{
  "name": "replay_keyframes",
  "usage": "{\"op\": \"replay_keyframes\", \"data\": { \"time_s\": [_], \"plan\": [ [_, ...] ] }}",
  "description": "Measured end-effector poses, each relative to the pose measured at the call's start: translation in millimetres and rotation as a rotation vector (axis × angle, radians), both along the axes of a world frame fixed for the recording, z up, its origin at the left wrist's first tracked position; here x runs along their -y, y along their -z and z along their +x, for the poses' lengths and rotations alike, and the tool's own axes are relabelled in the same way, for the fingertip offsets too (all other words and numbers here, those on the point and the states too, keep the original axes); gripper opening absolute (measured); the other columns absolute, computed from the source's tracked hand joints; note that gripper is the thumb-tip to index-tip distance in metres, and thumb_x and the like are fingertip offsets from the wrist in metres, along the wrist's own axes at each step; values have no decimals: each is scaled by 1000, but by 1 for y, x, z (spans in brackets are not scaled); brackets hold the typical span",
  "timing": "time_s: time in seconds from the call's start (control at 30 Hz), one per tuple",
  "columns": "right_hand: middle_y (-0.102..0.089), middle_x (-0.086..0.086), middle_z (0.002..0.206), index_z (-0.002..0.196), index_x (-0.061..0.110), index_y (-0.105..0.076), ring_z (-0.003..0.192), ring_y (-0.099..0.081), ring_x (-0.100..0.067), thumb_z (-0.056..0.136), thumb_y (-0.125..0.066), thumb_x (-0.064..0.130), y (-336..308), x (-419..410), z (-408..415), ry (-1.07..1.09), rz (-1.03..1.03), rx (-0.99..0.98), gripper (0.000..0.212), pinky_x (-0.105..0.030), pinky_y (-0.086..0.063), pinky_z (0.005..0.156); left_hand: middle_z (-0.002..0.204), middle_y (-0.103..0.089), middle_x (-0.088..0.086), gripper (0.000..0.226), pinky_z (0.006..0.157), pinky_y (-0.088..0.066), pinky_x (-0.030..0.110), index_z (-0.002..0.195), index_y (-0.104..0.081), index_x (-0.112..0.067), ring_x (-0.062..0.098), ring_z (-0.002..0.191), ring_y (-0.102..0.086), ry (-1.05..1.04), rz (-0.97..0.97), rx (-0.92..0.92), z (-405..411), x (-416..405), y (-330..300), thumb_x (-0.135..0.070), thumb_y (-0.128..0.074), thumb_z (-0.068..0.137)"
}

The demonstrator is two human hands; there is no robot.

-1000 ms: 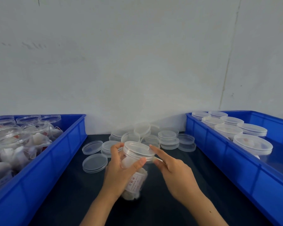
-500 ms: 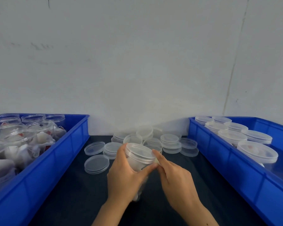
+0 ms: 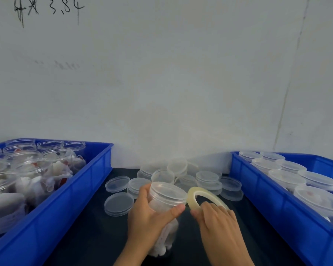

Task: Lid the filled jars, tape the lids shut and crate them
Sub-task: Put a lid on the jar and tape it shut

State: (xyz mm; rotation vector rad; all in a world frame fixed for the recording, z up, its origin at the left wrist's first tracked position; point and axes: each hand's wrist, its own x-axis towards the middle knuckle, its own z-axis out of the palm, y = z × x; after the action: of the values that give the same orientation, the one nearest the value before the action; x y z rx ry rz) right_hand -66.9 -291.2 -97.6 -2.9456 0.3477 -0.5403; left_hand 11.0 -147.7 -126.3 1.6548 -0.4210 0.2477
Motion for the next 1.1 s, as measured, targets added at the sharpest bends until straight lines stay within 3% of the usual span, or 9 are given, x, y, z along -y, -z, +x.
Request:
{"op": "replay_keyframes", "data": {
  "time_s": [0.07, 0.17, 0.23, 0.43, 0.63, 0.77, 0.9, 1.03, 1.1],
  "plan": [
    [-50, 11, 83, 88, 28, -45, 86, -52, -6, 101, -22, 52, 0, 4, -1, 6, 32, 2, 37, -26, -36, 85, 96, -67, -26, 78, 74, -52, 22, 105, -56, -38, -6, 87, -64, 49, -4, -29, 2, 0, -1, -67, -81, 37],
    [-44, 9, 68, 83, 29, -44, 64, -41, -4, 101, -17, 53, 1, 5, -6, 17, 4, 64, 40, -26, -33, 76, 94, -67, -27, 66, 65, -50, 13, 104, -57, -34, -7, 84, -64, 119, -1, -44, 5, -2, -3, -46, -92, 49],
    [-43, 9, 67, 83, 31, -42, 64, -41, -5, 101, -15, 51, 2, 3, -7, 22, -18, 87, 38, -27, -31, 76, 94, -67, -27, 63, 63, -48, 7, 105, -57, -30, -8, 84, -63, 153, -14, -44, 6, -3, -4, -34, -93, 54],
    [-38, 14, 71, 85, 30, -35, 79, -44, -8, 100, -13, 51, 7, -2, -6, 9, 15, 133, 34, -29, -26, 83, 97, -68, -23, 79, 64, -49, 8, 111, -55, -29, -5, 89, -64, 253, -14, -58, 5, -8, -8, -50, -92, 45],
    [-43, 11, 70, 73, 32, -28, 70, -46, -6, 100, -15, 52, 12, -4, -2, 5, 81, 123, 36, -25, -34, 74, 114, -62, -4, 88, 67, -51, 11, 112, -30, -44, 2, 95, -65, 280, -24, -97, 7, -7, -5, -52, -83, 42],
    [-47, 8, 68, 71, 30, -29, 56, -43, -8, 97, -15, 59, 15, -4, 0, 48, 136, 131, 42, -21, -33, 51, 115, -63, -5, 71, 73, -52, 14, 112, -37, -36, 2, 100, -65, 295, -77, -55, 5, -6, -2, -50, -81, 58],
    [-49, 6, 62, 72, 26, -40, 53, -44, -9, 91, -15, 65, 19, -3, 1, 51, 266, 158, 51, -25, -39, 55, 117, -61, -16, 52, 89, -50, 22, 113, -49, -35, -1, 112, -58, 234, -68, 8, 2, -2, 2, -65, -67, 74],
    [-45, 6, 58, 68, 24, -41, 49, -38, -9, 95, -26, 61, 22, -2, 1, 24, 336, 219, 48, -23, -33, 52, 121, -53, -21, 85, 92, -46, 21, 122, -44, -39, -3, 114, -51, 135, 79, 42, -2, 2, 3, -79, -67, 51],
    [-47, 5, 57, 69, 24, -42, 48, -39, -9, 95, -30, 59, 21, -3, -1, -16, 345, 227, 45, -21, -30, 49, 119, -54, -16, 95, 93, -48, 29, 121, -44, -38, 3, 113, -52, 93, 140, 50, -1, 3, 2, -81, -70, 41]
  ]
}}
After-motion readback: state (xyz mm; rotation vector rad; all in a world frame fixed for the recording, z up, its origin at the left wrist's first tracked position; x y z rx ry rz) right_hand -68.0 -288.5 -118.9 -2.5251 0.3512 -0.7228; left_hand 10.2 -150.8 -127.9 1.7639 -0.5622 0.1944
